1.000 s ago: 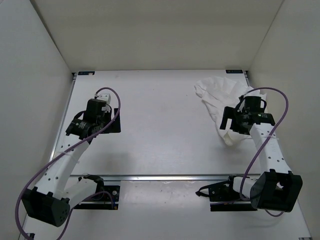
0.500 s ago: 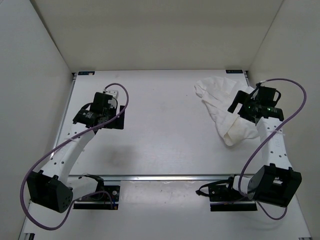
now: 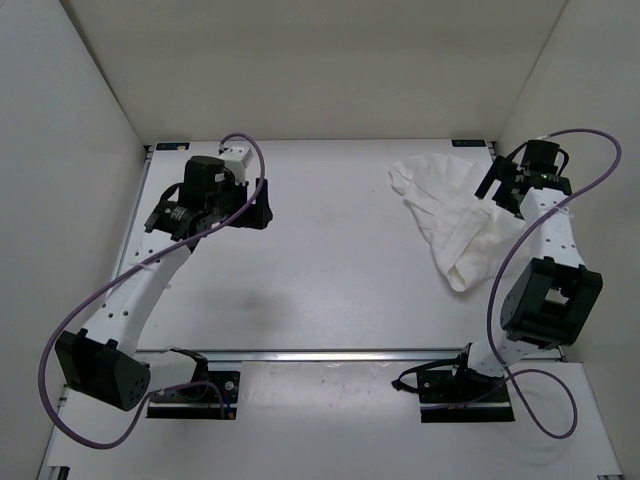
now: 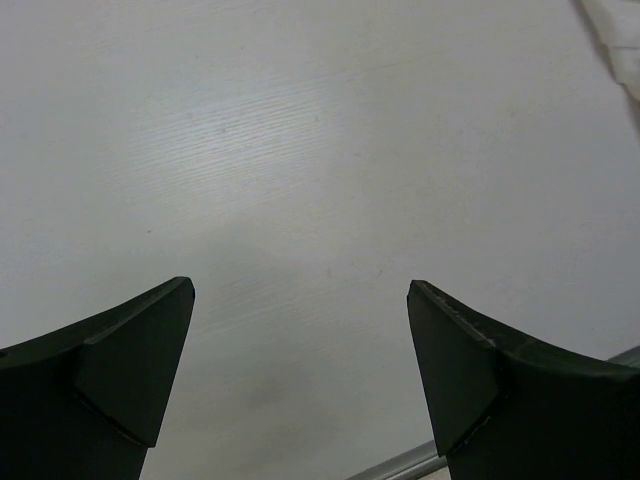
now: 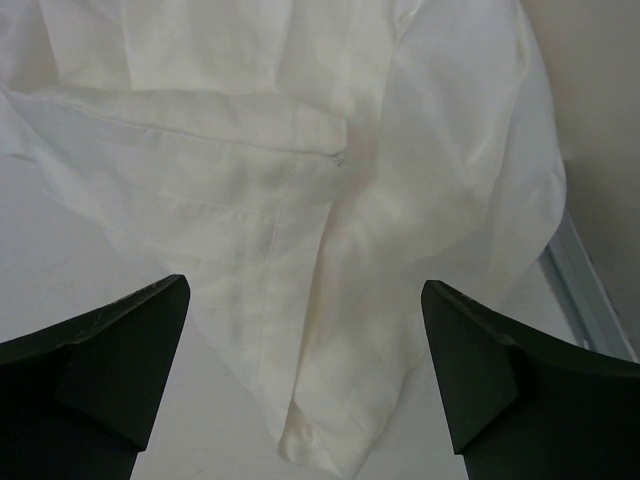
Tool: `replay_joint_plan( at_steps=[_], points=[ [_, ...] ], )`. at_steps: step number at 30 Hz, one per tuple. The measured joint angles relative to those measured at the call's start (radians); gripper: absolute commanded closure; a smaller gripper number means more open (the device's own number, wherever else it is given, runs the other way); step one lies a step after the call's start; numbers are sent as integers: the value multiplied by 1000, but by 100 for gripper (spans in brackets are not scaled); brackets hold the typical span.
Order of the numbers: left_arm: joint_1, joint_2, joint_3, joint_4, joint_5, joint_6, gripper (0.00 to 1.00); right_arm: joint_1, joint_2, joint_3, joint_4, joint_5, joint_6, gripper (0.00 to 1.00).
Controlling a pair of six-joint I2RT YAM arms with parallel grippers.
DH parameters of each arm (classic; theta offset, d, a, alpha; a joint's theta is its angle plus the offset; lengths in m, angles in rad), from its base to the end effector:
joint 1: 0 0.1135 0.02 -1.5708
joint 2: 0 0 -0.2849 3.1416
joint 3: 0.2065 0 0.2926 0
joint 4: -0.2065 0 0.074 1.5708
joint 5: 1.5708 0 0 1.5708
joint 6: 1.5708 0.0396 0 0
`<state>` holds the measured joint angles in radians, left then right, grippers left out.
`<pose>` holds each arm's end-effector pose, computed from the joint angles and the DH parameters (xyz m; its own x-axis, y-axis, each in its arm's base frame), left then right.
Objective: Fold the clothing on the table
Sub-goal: Flatten the skirt out
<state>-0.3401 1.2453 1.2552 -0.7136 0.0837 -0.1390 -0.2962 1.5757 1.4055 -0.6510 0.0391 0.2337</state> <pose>0.2828 -0.1036 0.3729 -0.6585 0.0866 -0.7476 0.3042 0.9392 -0.1592 0.3737 -0.1157 0.3259 -0.6076 0.4274 -0.6695 0.4707 0.8727 0.1299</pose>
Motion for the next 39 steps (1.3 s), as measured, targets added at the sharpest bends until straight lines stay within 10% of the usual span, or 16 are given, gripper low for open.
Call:
replay_joint_plan(
  at_steps=[13,26,30,35,39],
  points=[
    [47,114,109,135,346,0,2,61,315,82,46,-4,-39,11],
    [80,-14,15,298,374,-2,2,38,347,70,101,0,-46,20],
    [68,3,11,303,388,-6,1,31,349,26,154,-26,-43,38],
    [77,3,9,304,404,-15,1,24,376,23,191,-79,-42,100],
    [82,8,10,302,407,-21,1,20,388,23,208,-113,-22,100]
  ],
)
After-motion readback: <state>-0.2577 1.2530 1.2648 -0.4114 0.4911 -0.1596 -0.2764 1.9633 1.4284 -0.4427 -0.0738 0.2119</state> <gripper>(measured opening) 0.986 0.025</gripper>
